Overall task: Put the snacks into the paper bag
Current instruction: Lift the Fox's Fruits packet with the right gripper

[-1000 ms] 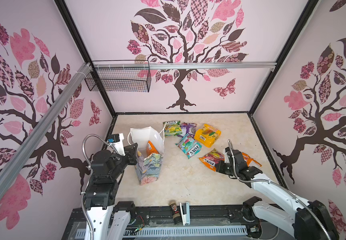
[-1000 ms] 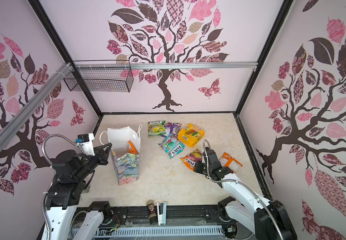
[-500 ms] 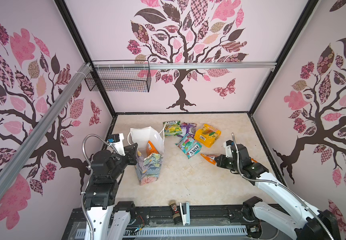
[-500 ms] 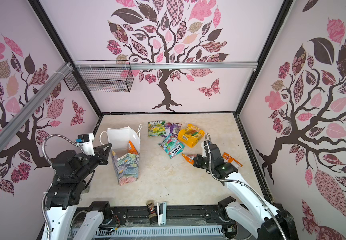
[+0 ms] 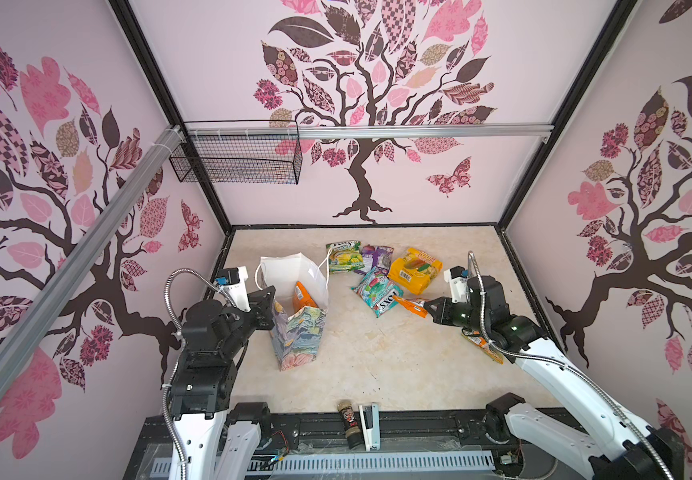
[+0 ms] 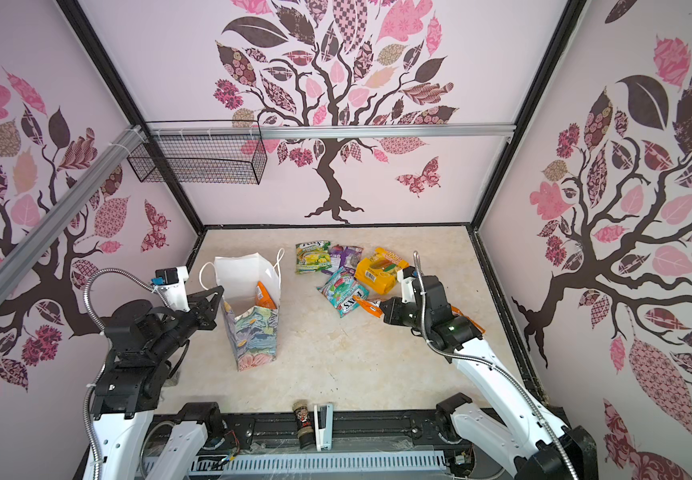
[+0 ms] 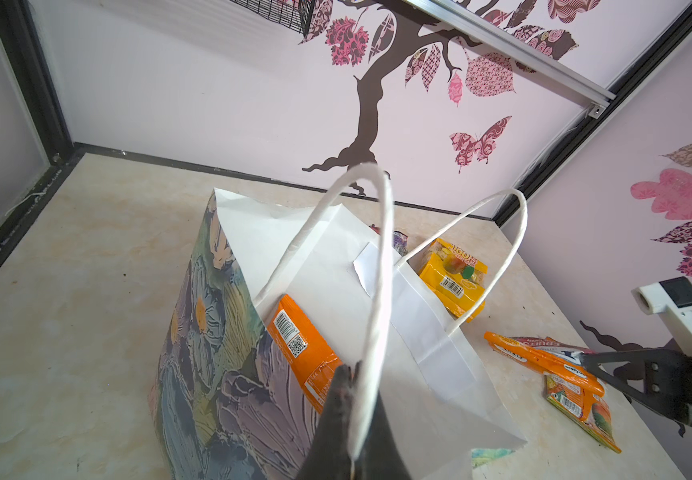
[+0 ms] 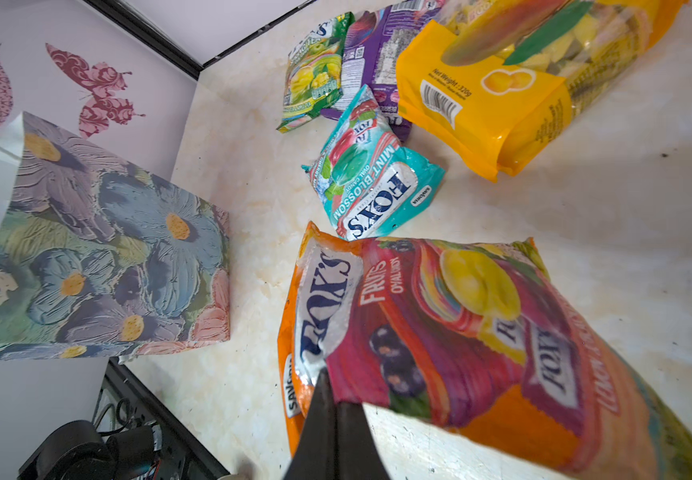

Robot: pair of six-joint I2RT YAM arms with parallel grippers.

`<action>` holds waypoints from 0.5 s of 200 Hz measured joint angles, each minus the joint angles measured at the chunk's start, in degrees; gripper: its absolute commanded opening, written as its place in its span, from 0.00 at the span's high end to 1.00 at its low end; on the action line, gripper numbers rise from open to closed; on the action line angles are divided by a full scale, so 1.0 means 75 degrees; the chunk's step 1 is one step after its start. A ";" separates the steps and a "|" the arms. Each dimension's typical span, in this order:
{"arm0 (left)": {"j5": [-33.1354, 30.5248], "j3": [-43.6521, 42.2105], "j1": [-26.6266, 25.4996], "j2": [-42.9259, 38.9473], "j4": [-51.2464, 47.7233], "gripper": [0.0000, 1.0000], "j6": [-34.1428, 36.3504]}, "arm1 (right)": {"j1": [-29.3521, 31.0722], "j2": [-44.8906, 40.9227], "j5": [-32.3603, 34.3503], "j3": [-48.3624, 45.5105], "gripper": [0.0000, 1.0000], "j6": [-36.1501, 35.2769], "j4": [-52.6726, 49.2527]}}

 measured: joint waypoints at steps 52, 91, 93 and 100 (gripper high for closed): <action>0.0000 0.0000 0.0000 0.0000 0.0000 1.00 -0.0003 | 0.0175 0.0277 -0.0609 0.0833 1.00 -0.0064 -0.0082; 0.0000 0.0000 0.0000 0.0000 0.0000 1.00 -0.0003 | 0.0227 0.0341 -0.0991 0.1507 1.00 -0.0093 -0.0079; 0.0000 0.0000 0.0000 0.0000 0.0000 1.00 -0.0003 | 0.0230 0.0347 -0.1020 0.1533 1.00 -0.0090 -0.0070; 0.0000 0.0000 0.0000 0.0000 0.0000 1.00 -0.0003 | 0.0230 0.0364 -0.1110 0.1585 1.00 -0.0093 -0.0038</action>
